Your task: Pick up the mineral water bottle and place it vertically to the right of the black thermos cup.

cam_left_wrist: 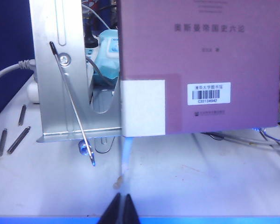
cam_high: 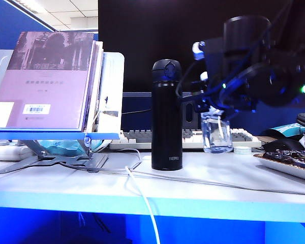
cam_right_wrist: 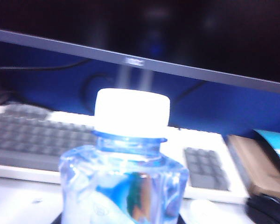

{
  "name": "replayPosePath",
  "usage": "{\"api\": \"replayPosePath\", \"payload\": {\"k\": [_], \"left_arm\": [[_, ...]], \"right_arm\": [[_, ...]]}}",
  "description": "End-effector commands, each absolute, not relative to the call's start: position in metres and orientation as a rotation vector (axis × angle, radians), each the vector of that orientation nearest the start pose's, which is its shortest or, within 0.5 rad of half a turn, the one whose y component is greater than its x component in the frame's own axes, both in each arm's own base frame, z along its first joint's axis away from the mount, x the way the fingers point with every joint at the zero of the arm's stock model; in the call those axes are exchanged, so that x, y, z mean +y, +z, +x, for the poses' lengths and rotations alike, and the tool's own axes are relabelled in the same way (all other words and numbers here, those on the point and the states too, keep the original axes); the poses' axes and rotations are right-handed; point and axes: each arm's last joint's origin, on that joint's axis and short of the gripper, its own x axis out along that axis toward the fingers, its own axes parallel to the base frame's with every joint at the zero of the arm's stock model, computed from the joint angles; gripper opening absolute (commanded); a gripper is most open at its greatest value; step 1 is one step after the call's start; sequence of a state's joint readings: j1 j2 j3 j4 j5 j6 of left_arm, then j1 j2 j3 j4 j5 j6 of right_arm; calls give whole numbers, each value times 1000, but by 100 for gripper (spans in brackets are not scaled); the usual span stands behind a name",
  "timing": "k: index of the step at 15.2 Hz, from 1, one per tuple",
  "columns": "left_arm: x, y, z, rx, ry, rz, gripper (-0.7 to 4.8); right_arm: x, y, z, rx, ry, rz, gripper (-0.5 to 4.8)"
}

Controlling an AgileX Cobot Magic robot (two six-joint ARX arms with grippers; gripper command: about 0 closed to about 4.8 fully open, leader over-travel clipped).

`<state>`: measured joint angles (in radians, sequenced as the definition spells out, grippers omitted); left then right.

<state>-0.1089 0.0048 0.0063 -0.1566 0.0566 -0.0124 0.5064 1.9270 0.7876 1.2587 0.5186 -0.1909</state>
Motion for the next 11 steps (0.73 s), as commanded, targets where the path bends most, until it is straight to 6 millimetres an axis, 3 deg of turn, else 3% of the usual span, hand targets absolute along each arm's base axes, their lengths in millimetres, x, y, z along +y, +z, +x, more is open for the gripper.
{"api": "replayPosePath", "payload": {"k": [1,11], "left_arm": [[-12,149,95,166,-172,-5,-4],[-12,149,95,166,-172,-5,-4]], "right_arm": [[167,170,320,-181,-18,-70,125],[174,151,321,-158,30,-54,150]]}}
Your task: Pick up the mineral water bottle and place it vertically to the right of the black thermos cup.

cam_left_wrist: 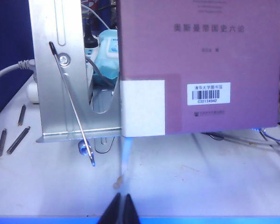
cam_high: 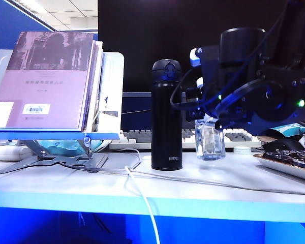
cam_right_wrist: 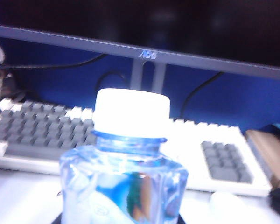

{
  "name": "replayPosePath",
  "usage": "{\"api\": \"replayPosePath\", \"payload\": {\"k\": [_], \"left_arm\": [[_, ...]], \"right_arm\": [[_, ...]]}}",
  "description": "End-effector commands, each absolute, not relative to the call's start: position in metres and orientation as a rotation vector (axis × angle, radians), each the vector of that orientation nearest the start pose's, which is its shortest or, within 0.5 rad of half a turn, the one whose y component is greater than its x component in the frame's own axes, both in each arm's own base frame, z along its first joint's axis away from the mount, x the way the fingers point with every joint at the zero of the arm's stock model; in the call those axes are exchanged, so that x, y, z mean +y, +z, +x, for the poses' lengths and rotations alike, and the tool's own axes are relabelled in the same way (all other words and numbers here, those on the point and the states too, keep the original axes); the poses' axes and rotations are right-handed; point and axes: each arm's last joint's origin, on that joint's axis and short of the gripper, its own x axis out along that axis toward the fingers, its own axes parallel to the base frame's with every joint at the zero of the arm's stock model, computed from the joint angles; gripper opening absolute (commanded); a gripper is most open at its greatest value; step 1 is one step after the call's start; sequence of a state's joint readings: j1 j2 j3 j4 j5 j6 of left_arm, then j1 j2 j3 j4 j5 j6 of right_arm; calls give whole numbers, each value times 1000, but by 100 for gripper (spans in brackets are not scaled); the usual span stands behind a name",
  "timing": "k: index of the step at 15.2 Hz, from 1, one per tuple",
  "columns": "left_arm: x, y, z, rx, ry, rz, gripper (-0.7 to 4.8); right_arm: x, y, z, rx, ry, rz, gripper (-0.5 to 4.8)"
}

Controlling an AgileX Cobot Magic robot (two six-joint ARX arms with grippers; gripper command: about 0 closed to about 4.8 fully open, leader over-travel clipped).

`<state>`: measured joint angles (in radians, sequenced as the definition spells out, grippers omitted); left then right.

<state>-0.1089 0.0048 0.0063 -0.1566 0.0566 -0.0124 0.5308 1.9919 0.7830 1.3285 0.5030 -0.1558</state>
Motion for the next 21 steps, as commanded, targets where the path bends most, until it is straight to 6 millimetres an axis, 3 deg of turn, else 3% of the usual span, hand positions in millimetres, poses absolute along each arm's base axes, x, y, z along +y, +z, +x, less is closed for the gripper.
{"api": "replayPosePath", "payload": {"k": [1,5,7,21], "left_arm": [[-12,149,95,166,-171,-5,-4],[-12,149,95,166,-171,-5,-4],[-12,149,95,166,-171,-5,-4],[-12,149,95,166,-172,-5,-4]], "right_arm": [[174,146,321,-146,32,-50,149],[175,145,321,-143,34,-51,150],[174,145,321,-143,35,-50,251],[177,157,307,-163,51,-71,269]]}}
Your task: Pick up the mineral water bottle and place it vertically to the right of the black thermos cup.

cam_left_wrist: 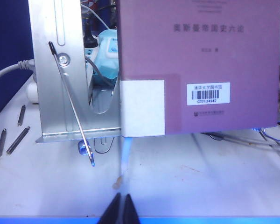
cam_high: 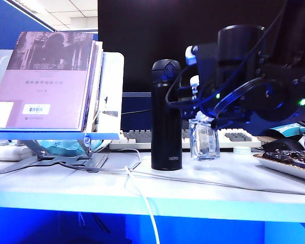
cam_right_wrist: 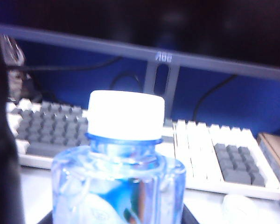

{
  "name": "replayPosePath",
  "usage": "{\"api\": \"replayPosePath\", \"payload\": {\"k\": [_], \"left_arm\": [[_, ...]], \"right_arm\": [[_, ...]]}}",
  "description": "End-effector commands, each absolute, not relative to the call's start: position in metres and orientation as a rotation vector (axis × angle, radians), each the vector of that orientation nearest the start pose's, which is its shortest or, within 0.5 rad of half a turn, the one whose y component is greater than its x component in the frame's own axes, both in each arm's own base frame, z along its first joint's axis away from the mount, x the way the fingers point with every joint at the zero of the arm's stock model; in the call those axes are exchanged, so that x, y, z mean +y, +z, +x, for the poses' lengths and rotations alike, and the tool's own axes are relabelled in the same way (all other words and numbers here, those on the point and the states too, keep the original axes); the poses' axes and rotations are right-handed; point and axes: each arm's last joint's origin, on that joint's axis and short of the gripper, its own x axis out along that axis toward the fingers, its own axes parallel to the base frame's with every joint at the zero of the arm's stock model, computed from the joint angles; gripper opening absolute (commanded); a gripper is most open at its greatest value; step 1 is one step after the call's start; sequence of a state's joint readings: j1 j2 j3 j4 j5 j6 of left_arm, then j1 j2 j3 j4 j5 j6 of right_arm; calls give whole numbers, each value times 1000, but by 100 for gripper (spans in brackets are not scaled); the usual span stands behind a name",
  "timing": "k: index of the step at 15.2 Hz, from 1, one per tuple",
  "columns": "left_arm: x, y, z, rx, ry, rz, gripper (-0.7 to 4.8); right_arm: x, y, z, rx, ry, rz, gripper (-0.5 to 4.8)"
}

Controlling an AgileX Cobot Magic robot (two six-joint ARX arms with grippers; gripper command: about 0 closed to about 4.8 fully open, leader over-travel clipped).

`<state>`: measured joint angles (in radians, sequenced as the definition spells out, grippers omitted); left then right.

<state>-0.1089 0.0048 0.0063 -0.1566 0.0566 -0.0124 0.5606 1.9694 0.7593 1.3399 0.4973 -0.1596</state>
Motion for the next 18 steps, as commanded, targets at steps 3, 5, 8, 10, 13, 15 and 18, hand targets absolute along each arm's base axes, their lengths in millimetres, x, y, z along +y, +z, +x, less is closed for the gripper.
{"api": "replayPosePath", "payload": {"k": [3,5,8,10,13,15,18], "left_arm": [[-12,149,95,166,-172,-5,-4],[-12,149,95,166,-171,-5,-4],[-12,149,95,166,-172,-5,-4],[-12,149,95,166,-171,-5,-4],[-12,149,95,166,-171,-5,-4],[-12,149,95,166,-171,-5,-4],[-12,149,95,166,-171,-5,-4]], "right_arm": [[175,156,307,-160,50,-72,276],[175,152,308,-151,48,-75,275],[175,145,308,-129,51,-77,276],[176,141,309,-118,52,-75,321],[175,141,308,-119,54,-63,351],[176,141,307,-119,56,-62,351],[177,144,306,-129,59,-57,351]]}}
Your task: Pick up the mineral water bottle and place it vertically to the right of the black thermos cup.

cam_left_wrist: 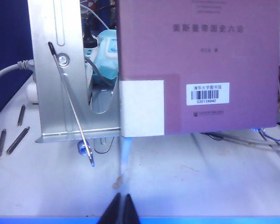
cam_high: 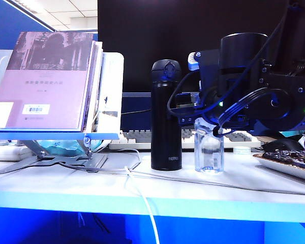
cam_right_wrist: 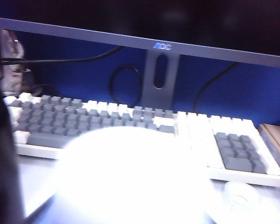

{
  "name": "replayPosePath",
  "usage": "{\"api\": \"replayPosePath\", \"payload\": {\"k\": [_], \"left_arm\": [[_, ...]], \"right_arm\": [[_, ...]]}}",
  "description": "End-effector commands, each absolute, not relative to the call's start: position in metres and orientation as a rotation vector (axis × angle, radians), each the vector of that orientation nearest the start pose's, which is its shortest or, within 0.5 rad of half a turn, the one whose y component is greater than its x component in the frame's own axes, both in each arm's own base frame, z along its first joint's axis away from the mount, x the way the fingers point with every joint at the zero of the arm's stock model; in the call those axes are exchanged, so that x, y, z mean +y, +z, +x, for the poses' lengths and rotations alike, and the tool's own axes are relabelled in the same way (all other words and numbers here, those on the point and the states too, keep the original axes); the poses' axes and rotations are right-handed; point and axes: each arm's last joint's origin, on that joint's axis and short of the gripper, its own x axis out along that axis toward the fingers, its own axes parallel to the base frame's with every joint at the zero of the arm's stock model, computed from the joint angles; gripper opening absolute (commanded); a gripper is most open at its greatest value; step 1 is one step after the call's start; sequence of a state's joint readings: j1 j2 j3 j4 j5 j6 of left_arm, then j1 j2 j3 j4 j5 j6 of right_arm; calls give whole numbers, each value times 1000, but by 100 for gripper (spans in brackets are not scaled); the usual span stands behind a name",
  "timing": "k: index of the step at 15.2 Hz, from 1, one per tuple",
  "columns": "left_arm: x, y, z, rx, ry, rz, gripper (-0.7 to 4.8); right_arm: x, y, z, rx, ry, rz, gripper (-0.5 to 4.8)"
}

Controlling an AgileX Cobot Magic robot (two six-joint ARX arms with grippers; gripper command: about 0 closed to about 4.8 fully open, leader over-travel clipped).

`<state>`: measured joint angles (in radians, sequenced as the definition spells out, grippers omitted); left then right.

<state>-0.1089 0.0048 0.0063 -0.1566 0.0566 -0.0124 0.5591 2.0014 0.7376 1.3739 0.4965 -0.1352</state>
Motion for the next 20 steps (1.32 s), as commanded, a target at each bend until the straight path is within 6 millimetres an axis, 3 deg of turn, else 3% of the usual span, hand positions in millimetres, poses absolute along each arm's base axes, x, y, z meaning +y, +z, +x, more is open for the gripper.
{"api": "replayPosePath", "payload": {"k": [1,10,13,16,17,19,20], "left_arm": [[-12,149,95,166,-172,-5,-4],[-12,149,95,166,-172,-5,-4],[-12,149,95,166,-172,-5,-4],[-12,149,95,166,-172,-5,-4],[-12,149,95,166,-171,-5,-4],[-12,149,95,166,-171,-5,-4],[-12,149,95,166,-171,-5,-4]], "right_arm": [[177,147,306,-136,58,-54,351],[171,195,297,-262,25,-79,371],[164,227,288,-340,-24,-79,371],[148,282,264,-471,-123,-58,367],[139,304,251,-509,-176,-52,309],[119,342,222,-527,-251,-78,86],[108,358,206,-528,-281,-81,79]]}}
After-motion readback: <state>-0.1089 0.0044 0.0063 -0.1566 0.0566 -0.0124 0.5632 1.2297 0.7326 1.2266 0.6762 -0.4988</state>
